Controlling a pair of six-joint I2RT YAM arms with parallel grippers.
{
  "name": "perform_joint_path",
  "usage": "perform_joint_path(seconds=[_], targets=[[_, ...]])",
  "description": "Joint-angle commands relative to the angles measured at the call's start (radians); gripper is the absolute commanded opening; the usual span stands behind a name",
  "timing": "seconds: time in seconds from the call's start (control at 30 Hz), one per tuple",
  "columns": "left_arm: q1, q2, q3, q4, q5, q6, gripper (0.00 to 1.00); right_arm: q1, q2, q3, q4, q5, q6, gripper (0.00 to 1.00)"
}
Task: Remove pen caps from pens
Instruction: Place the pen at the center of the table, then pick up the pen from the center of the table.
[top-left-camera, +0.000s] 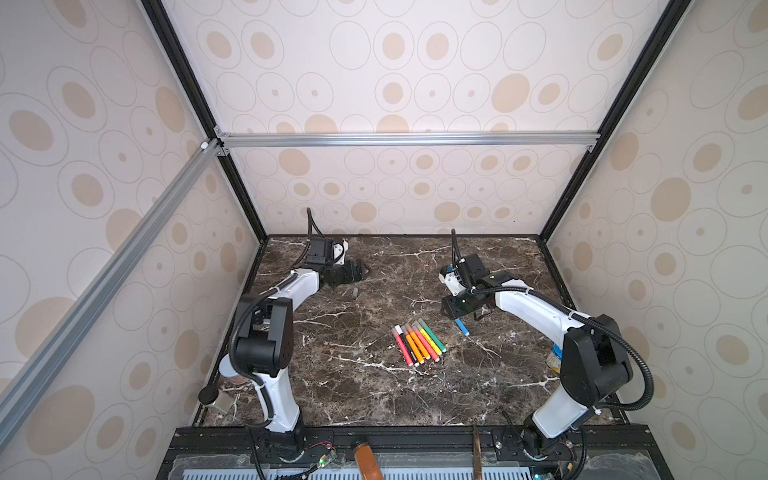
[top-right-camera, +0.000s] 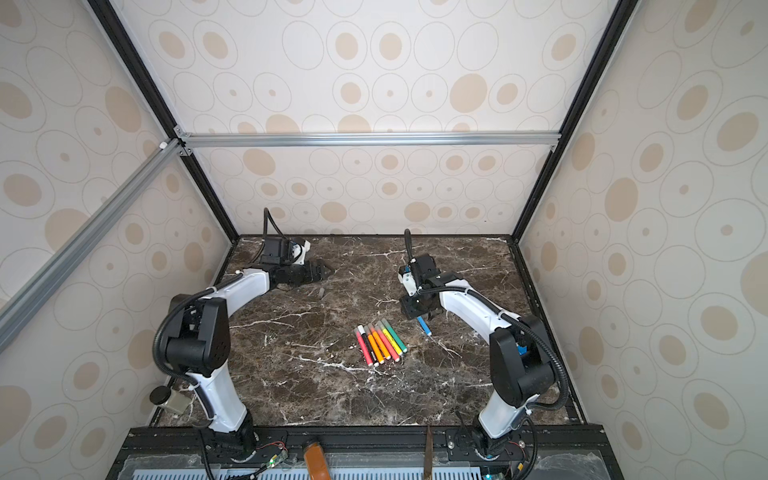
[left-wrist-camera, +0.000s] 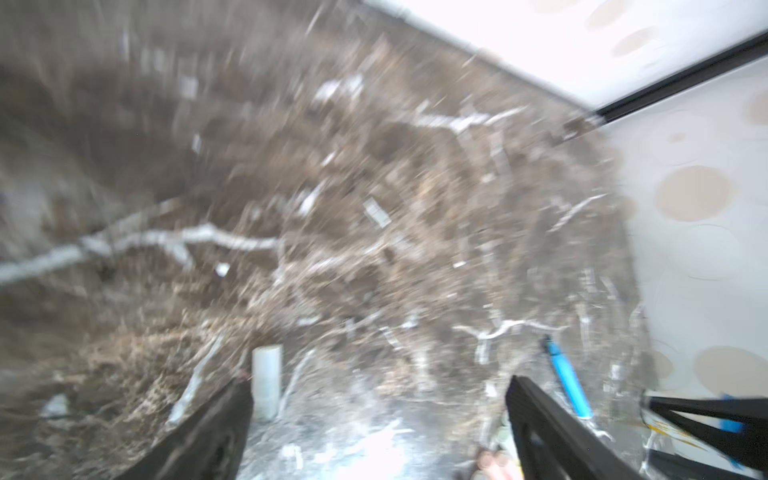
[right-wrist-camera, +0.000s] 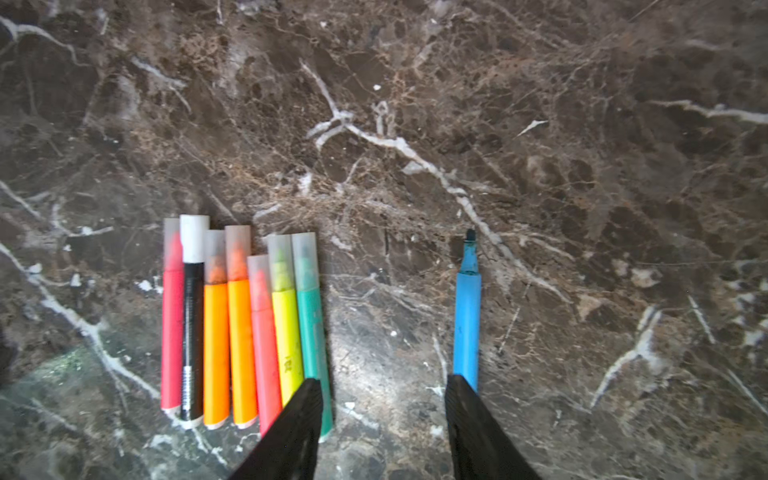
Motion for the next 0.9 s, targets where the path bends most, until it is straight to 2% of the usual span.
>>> perform_joint_path(seconds=[0.0, 0.17, 0.3, 0.43, 0.87], targets=[[0.000, -0.156, -0.037, 0.081, -0.027, 0.001, 1.00, 0.108, 0.003, 0.026, -0.094, -0.035, 0.072, 0.51], [0.005, -0.323, -0.166, 0.133, -0.088, -0.028, 1.00, 0.278, 0.081, 0.092, -0.160, 0.057, 0.225, 0.51], [0.007, -0.379, -0.212, 0.092, -0.155, -0.028, 1.00, 0.376, 0.153, 0.152, -0.190, 0.113, 0.296, 0.47], [0.009, -0.416, -0.256, 0.074, -0.199, -0.012, 1.00, 0.415, 0.231, 0.203, -0.190, 0.114, 0.315, 0.47], [0.027, -0.449, -0.274, 0.064, -0.209, -0.004, 1.00, 0.440, 0.362, 0.289, -0.190, 0.116, 0.319, 0.38]])
